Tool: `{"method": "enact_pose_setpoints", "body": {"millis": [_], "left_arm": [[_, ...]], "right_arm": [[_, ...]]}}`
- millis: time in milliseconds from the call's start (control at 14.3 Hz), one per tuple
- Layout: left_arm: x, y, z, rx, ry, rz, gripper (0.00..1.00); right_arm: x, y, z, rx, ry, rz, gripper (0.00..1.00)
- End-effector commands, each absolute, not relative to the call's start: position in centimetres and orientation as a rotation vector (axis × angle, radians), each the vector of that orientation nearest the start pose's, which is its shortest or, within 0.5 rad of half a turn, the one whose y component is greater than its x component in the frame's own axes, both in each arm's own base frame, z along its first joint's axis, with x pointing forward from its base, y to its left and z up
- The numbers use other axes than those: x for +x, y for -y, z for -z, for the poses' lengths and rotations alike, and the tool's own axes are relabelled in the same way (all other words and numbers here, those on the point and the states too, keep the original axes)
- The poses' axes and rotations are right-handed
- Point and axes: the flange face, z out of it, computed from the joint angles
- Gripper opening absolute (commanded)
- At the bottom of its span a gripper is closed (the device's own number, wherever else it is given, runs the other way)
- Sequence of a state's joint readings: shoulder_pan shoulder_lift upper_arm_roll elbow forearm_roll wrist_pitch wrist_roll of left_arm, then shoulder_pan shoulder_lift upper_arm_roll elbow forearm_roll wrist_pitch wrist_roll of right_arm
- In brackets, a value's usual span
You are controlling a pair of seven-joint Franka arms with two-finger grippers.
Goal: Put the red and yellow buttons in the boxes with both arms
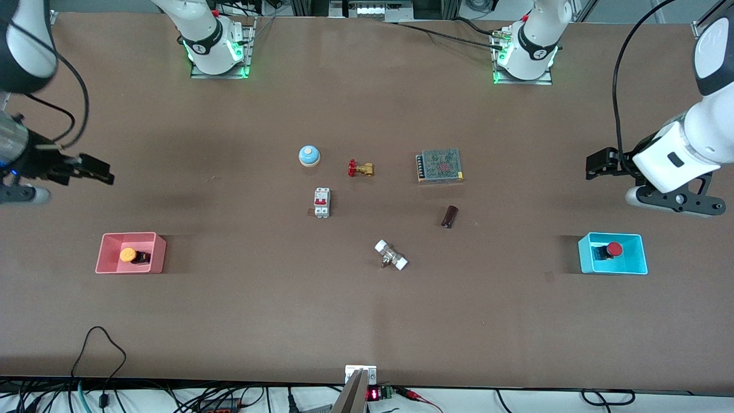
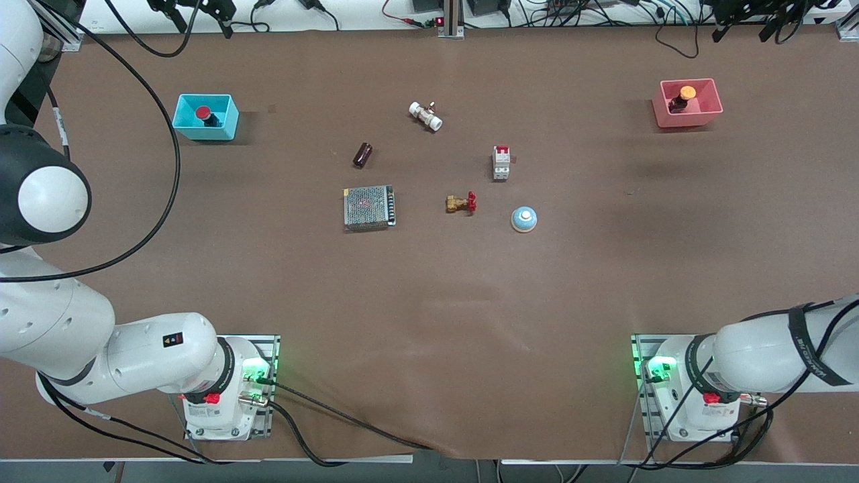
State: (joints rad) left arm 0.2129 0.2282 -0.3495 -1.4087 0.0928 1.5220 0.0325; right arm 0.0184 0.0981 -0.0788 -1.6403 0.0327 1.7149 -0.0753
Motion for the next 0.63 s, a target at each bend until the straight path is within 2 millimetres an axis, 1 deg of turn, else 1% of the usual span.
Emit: {"method": "enact_pose_setpoints", "body": {"millis": [0,70,140,209,279,349,488,558], "left_arm": [[57.7,5.0,-60.4,-3.064,-0.262,-0.064,1.00],[56.7,3.1,-60.5,-3.088,-0.209,-0.027,1.00],[56.3,2.3,-59.7,-3.125,-0.201,0.021,1.00],[55.7,0.9,-59.4,-3.134,-0.183,0.072,1.00],[55.0,0.4,-58.9,-3.129,-0.228,0.067,1.00],[55.1,0.4,-58.8,-3.120,-0.255,0.064,1.00],[55.2,0.3,-59.2,-3.117,-0.253,0.056,1.00],[55.0,0.6,-59.3,-3.117,-0.260,0.035,1.00]], "right_arm": [[57.6,1.3,-56.0,-3.100,-0.021,-0.043,1.00],[57.1,0.4,-56.3,-3.098,-0.104,-0.072,1.00],[56.9,-0.5,-56.5,-3.098,-0.156,-0.084,1.00],[57.0,-0.7,-56.5,-3.098,-0.154,-0.082,1.00],[57.0,-0.6,-56.6,-3.106,-0.149,-0.079,1.00],[57.0,-0.4,-56.6,-3.106,-0.146,-0.076,1.00],[57.0,0.2,-56.9,-3.110,-0.152,-0.085,1.00],[57.1,0.4,-56.9,-3.112,-0.159,-0.085,1.00]]}}
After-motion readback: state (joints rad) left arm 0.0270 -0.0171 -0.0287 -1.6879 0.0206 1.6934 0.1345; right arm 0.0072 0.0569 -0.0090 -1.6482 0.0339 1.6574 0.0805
